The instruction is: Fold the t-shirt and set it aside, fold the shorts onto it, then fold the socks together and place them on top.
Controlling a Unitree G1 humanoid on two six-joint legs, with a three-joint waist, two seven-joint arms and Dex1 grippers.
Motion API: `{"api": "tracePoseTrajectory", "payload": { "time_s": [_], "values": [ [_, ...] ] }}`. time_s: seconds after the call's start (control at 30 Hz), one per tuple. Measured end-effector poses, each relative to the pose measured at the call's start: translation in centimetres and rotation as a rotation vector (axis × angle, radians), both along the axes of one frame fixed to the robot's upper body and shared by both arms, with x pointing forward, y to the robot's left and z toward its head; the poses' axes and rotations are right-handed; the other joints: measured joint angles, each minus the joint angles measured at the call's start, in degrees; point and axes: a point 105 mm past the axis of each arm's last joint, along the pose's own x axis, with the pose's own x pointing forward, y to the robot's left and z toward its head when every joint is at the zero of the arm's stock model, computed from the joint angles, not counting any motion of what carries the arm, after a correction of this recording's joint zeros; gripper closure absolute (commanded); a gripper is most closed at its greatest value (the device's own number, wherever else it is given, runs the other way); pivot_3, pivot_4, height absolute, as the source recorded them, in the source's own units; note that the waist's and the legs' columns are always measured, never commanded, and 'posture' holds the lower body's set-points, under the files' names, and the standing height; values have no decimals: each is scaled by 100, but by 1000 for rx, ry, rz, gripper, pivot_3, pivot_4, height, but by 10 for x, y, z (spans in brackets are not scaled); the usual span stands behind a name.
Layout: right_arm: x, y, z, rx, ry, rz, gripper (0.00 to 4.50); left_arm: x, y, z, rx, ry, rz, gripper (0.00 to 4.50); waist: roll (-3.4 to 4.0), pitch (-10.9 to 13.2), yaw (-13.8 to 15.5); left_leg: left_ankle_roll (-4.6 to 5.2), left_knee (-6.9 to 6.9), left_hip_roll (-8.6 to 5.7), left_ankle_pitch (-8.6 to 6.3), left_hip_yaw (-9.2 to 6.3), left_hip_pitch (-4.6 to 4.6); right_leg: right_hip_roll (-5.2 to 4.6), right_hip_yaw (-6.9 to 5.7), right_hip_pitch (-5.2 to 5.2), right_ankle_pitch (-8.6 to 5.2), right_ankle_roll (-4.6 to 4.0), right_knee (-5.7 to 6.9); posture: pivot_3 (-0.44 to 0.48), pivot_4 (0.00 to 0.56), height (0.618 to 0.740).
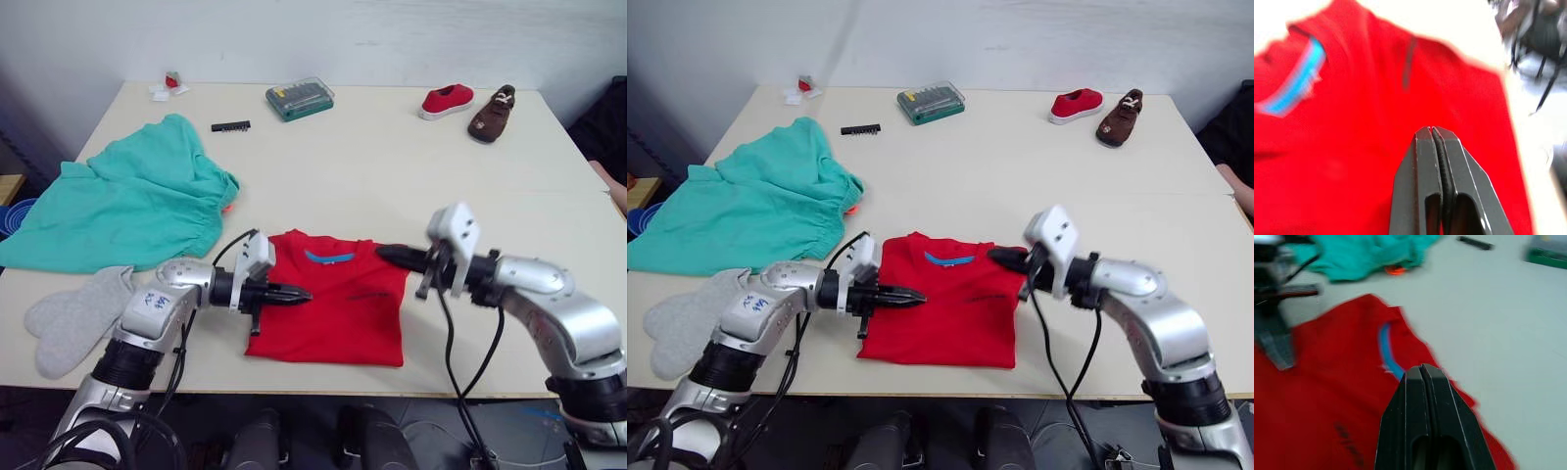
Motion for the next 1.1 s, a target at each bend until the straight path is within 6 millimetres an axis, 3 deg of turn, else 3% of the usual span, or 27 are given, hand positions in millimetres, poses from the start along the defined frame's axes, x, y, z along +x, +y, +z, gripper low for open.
{"api": "tracePoseTrajectory", "payload": {
  "time_s": [0.1, 0.23, 0.27, 0.4, 0.53, 0.67, 0.83, 1.03, 1.1],
  "values": [
    [-15, 5, -40, -131, 63, 49, 4500, 4, -3, 2, 19, -5, -3, 4448, 0, 0, -21, 3, 1, -5, -2, 9, -2, 0, 1, -1, 2, 4, -4, 0, 150, 740],
    [-21, 1, -66, -244, 61, 62, 4500, 23, -4, -22, 128, -13, 54, 4448, 0, 0, -22, 0, 2, -3, 1, 15, 2, 2, 1, -2, 2, 5, 2, 0, 150, 740],
    [-22, 1, -67, -254, 49, 65, 4500, 31, -3, -31, 161, -14, 92, 4448, -1, 0, -24, -1, 2, -2, 1, 15, 2, 3, 1, -3, 2, 5, 2, 0, 150, 740],
    [-26, -5, -72, -292, 26, 77, 4500, 56, -3, -28, 164, -78, 163, 4448, -7, -4, -15, 0, 4, -1, 1, 12, 9, 2, 1, 5, 2, 5, 2, 0, 150, 740],
    [-36, -12, -74, -306, 18, 81, 4500, 93, 26, -15, 124, -96, 357, 4448, -19, -9, -6, 0, 4, 1, 0, 8, 8, 1, -3, 5, 2, 5, 1, 0, 150, 740],
    [-43, -19, -75, -300, 28, 63, 4500, 109, 60, 4, 89, -112, 472, 4448, -21, -8, -23, -2, 2, 2, -1, 8, 8, 1, -6, 4, 2, 5, 0, 0, 150, 740],
    [-42, -24, -70, -183, 80, -16, 4500, 96, 66, 23, 3, -94, 394, 4448, -30, -2, -1, -1, 8, 0, -1, 4, -3, 1, -9, 2, 2, 5, -3, 0, 150, 740],
    [-33, -43, -27, 68, 172, -214, 4500, 44, 29, 54, -89, -101, 88, 4448, -29, -1, -23, -2, 7, 1, -1, -4, -2, 0, -6, 5, 2, 5, -3, 0, 150, 740],
    [-33, -56, -21, 117, 243, -282, 4128, 28, 18, 58, -77, -114, 3, 4500, -28, -1, -23, -3, 5, 1, -1, -4, -1, 0, -5, 5, 2, 4, -4, 0, 150, 740]
  ]
}}
